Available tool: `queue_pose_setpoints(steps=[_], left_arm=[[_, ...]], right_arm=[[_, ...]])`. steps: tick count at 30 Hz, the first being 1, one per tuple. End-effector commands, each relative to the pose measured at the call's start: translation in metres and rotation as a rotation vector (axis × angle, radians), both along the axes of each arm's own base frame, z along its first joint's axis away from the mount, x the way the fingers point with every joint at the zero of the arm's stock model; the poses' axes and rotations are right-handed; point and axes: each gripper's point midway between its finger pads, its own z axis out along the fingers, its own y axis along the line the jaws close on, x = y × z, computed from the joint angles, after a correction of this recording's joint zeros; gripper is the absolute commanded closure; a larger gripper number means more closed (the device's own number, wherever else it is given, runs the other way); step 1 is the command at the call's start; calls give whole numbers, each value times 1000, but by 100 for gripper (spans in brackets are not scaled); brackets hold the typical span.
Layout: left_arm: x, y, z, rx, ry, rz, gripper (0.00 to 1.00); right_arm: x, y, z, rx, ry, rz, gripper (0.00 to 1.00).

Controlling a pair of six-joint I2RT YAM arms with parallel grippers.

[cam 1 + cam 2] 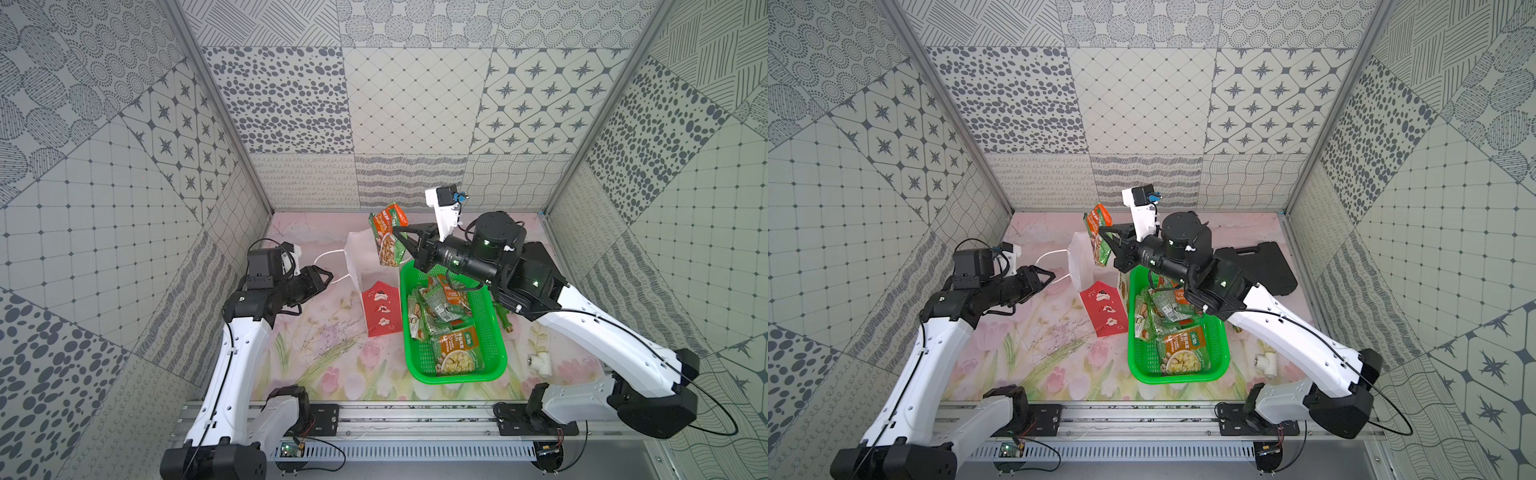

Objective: Place the condiment packets inside the bag
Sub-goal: Place the condiment packet in the paper bag.

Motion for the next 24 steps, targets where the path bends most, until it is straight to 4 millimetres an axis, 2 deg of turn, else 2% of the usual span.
queue_pose_setpoints(steps=[1,9,12,13,18,24], left_arm=[[0,0,1,-3,-1,-8,50],[-1,-1,2,-5,-5,-10,51],[-2,-1,3,-5,-7,-11,51],[-1,-1,3,-6,-8,-10,50],[-2,-2,3,-10,-7,-14,50],[-2,-3,4,-13,-11,-16,51]], right_arm=[[8,16,1,8,-26,4,100],[37,42,-61,-124,48,-44,100],[42,47,-77,-160,68,-50,73],[42,48,-80,-165,75,-49,68],[38,43,-70,-162,69,-45,57],[25,22,-47,-131,40,-52,52]])
